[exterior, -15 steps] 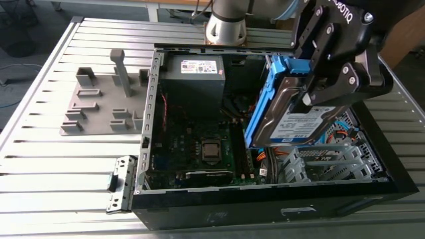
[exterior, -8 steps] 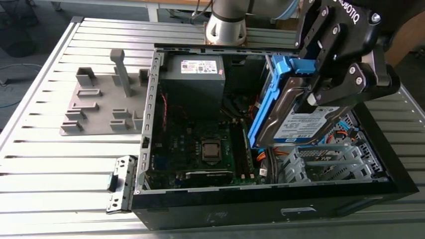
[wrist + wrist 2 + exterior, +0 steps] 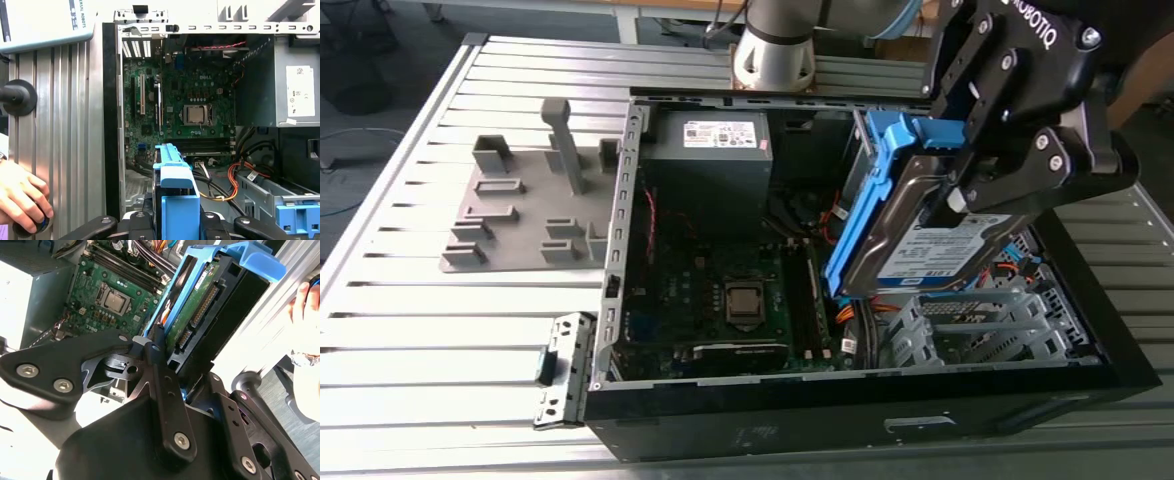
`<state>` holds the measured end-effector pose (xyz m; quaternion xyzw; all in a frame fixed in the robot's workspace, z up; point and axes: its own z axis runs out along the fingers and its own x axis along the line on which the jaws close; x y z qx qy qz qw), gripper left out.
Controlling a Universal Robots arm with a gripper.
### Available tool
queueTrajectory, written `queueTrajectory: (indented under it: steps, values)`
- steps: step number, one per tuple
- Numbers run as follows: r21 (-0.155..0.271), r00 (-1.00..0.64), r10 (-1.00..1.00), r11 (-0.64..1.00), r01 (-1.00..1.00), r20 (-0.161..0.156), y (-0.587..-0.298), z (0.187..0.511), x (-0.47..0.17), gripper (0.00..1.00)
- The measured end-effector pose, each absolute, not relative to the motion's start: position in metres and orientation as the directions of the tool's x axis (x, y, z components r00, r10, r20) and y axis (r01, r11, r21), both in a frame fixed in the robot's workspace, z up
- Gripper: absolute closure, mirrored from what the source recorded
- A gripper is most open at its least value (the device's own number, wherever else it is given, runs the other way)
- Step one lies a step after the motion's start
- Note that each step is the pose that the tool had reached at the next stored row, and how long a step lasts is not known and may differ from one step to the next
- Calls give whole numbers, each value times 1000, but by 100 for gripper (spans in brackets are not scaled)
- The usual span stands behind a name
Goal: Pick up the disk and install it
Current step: 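Pick up the disk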
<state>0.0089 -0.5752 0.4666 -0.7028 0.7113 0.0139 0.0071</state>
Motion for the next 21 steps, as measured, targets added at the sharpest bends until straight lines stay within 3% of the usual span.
queueTrajectory:
  steps: [21]
  values:
    - [10,-12,-999,12,-1000,-30,-575,467,22,64]
